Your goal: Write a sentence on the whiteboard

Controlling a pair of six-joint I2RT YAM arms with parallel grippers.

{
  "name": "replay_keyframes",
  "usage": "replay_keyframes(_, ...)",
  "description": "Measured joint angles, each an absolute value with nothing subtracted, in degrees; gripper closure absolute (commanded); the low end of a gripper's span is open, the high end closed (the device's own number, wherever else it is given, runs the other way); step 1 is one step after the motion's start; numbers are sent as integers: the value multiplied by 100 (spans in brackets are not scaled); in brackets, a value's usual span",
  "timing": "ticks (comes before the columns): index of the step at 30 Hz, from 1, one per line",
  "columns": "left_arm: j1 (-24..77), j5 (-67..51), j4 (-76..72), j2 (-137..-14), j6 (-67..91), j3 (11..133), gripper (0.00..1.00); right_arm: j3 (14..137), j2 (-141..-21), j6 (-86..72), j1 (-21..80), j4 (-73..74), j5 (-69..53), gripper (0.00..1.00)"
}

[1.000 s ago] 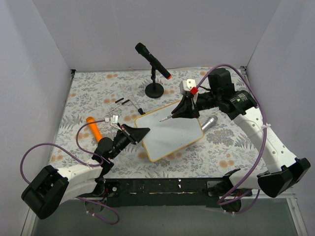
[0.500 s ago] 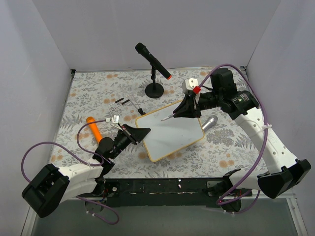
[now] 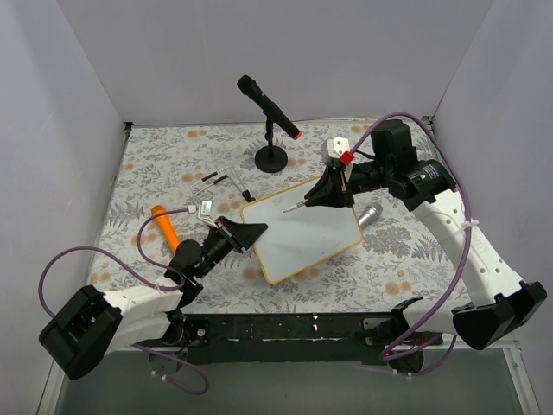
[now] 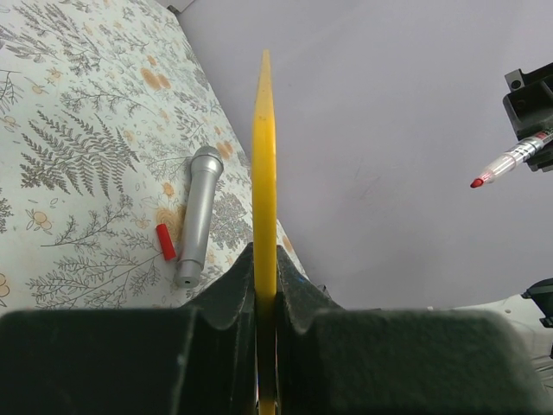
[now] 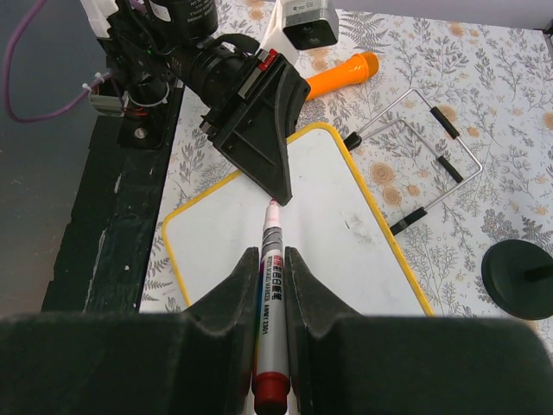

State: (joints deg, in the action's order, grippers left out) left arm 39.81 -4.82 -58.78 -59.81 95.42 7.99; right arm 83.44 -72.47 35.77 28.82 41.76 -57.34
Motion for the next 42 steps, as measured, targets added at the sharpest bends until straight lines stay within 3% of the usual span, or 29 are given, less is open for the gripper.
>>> replay_keyframes(42, 4558, 185, -5911, -6359, 9625, 1100, 100, 8453, -7247, 3627, 2884, 4226, -5739, 99)
